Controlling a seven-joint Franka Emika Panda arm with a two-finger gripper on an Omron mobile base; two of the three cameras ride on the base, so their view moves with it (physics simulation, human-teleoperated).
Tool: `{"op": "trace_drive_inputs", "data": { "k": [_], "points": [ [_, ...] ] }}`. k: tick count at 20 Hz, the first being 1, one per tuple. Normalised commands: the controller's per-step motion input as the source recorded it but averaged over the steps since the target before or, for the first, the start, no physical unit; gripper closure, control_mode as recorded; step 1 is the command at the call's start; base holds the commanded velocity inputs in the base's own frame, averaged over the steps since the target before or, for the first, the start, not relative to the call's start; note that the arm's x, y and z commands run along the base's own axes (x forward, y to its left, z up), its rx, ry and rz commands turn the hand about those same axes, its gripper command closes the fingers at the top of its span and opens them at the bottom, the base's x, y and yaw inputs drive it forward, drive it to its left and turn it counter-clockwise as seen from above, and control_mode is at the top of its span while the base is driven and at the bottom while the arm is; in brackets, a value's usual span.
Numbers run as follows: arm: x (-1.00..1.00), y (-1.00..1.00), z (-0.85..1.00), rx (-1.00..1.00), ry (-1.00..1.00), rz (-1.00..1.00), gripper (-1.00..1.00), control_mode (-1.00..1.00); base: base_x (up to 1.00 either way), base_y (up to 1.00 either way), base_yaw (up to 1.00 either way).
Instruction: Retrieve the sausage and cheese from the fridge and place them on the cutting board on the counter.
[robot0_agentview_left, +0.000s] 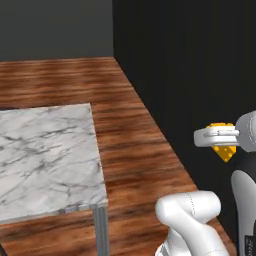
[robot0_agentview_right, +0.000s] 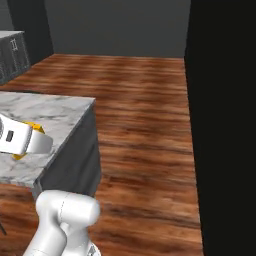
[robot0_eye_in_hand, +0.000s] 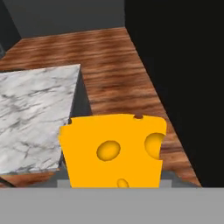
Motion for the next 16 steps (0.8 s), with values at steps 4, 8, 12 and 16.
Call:
{"op": "trace_drive_inputs", "data": {
  "k": [4,8,12,16],
  "points": [
    [0.00,0.00,0.00,0.00,0.00,0.00,1.00,1.00,1.00,-1.00,0.29],
    [0.00,0.00,0.00,0.00,0.00,0.00,1.00,1.00,1.00,-1.00,0.19],
    [0.00,0.00,0.00,0.00,0.00,0.00,1.00,1.00,1.00,-1.00,0.15],
    [0.00,0.00,0.00,0.00,0.00,0.00,1.00,1.00,1.00,-0.84,0.14]
  ]
}}
